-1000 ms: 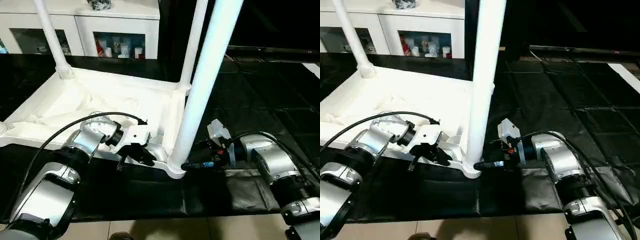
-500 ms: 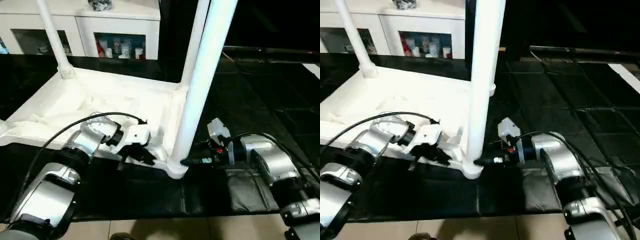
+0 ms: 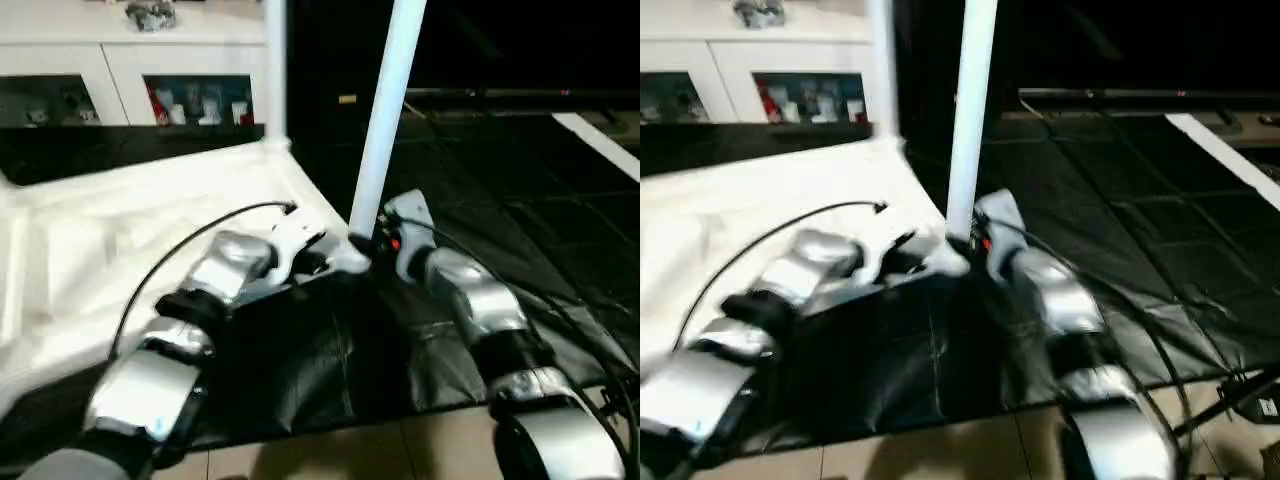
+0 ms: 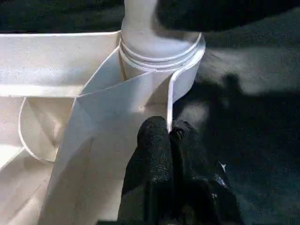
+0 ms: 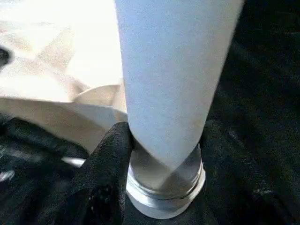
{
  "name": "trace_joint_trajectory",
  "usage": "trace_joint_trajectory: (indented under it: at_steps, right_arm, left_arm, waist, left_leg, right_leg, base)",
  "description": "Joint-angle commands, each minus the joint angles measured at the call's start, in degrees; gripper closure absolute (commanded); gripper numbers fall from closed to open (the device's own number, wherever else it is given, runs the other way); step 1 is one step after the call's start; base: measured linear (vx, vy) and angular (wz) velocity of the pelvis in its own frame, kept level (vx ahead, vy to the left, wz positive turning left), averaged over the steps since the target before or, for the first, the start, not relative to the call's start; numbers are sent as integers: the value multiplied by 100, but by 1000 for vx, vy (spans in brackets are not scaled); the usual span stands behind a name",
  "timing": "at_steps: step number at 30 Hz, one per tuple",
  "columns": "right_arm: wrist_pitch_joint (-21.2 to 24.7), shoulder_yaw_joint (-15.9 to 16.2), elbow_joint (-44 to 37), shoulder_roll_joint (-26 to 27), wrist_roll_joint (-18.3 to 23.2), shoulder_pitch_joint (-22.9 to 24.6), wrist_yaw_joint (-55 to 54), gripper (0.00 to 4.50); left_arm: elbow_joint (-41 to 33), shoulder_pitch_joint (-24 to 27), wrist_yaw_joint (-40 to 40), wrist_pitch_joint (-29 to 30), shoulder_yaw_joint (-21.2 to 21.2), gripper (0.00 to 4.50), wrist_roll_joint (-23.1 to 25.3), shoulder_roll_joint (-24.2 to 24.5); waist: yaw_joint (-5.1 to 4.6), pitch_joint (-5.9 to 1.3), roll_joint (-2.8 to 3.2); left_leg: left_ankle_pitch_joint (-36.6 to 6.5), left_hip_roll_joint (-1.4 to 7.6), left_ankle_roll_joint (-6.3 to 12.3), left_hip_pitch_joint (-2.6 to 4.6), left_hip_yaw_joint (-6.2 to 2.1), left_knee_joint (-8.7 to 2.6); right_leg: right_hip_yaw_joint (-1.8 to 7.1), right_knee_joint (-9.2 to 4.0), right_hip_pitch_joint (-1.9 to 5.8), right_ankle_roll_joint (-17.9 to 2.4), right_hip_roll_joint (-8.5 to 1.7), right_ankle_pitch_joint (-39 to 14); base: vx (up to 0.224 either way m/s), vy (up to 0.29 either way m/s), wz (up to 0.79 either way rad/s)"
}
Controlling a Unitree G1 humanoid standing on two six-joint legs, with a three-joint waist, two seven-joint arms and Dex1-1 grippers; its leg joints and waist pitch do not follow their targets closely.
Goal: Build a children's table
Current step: Rotate leg to tighten
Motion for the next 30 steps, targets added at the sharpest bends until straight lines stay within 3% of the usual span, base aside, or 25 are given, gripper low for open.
trace_joint_trajectory:
  at_steps: [1, 3, 5, 7, 9, 11, 14, 17, 20, 24, 25, 30]
  right_arm:
    - [-22, 370, 99, 562, 174, -118, 313, 225]
    - [-136, 411, 28, 495, 147, -60, 584, 190]
    - [-175, 436, -6, 450, 133, -22, 695, 188]
    - [-235, 414, -56, 312, 175, 66, 911, 148]
    - [-269, 417, -95, 216, 197, 122, 1076, 139]
    - [-345, 508, -277, -142, 247, 309, 1749, 115]
    - [-433, 539, -540, -538, 400, 485, 2468, 96]
    - [-407, 529, -775, -841, 572, 588, 3056, 63]
    - [-472, 657, -942, -1216, 587, 673, 3768, 55]
    - [-424, 863, -1069, -1538, 700, 718, 4691, 55]
    - [-417, 905, -1098, -1578, 719, 724, 4828, 55]
    - [-333, 1066, -1125, -1645, 809, 696, 5278, 80]
  left_arm:
    - [-64, -176, 126, -49, -44, 450, -219, -486]
    - [-123, -153, 17, -168, -113, 450, -143, -363]
    - [-147, -134, -49, -224, -144, 450, -113, -304]
    - [-169, -91, -237, -378, -195, 450, -37, -152]
    - [-174, -70, -350, -469, -231, 450, 7, -61]
    - [-211, 4, -793, -817, -373, 450, 113, 229]
    - [-271, 90, -1429, -1183, -495, 450, 147, 553]
    - [-294, 134, -1983, -1453, -597, 450, 141, 809]
    - [-452, 249, -2796, -1943, -721, 450, 9, 1068]
    - [-500, 282, -3447, -2268, -885, 450, -53, 1260]
    - [-523, 296, -3557, -2319, -925, 450, -47, 1292]
    - [-683, 386, -4069, -2525, -1092, 450, -73, 1409]
  waist:
    - [57, -414, 3]
    - [64, -439, 4]
    - [60, -436, 3]
    - [60, -425, 2]
    - [64, -413, 26]
    - [76, -409, 10]
    - [115, -407, 33]
    - [164, -393, 34]
    - [202, -397, 43]
    - [335, -415, 91]
    - [348, -415, 77]
    - [416, -410, 91]
  left_leg:
    - [-894, 146, 203, -15, -51, -391]
    - [-580, 152, 294, -42, -48, -378]
    - [-503, 146, 375, -51, -41, -373]
    - [-538, 145, 401, -49, -38, -378]
    - [-689, 153, 388, -35, -35, -386]
    - [-772, 150, 411, -44, -34, -386]
    - [-780, 177, 446, -29, -38, -391]
    - [-919, 191, 404, -25, -23, -393]
    - [-984, 210, 326, -16, -29, -400]
    - [-937, 245, 325, 42, -13, -385]
    - [-936, 242, 316, 26, -12, -387]
    - [-1032, 239, 215, 15, -28, -403]
  right_leg:
    - [357, -486, 312, -851, -419, -1648]
    - [367, -396, 338, -1018, -408, -996]
    - [365, -370, 358, -1127, -408, -737]
    - [364, -384, 364, -1151, -416, -782]
    - [368, -413, 362, -1120, -428, -1012]
    - [367, -431, 379, -1068, -420, -1091]
    - [369, -420, 368, -1078, -421, -1038]
    - [365, -447, 358, -1028, -425, -1322]
    - [363, -451, 347, -1003, -435, -1475]
    - [387, -378, 297, -1237, -422, -925]
    - [385, -357, 308, -1289, -420, -818]
    - [380, -371, 327, -1231, -448, -1019]
  base:
    - [0, 0, 0]
    - [0, 0, 0]
    - [0, 0, 0]
    - [0, 0, 0]
    - [0, 0, 0]
    - [0, 0, 0]
    - [0, 0, 0]
    - [0, 0, 0]
    - [0, 0, 0]
    - [0, 0, 0]
    - [0, 0, 0]
    - [0, 0, 0]
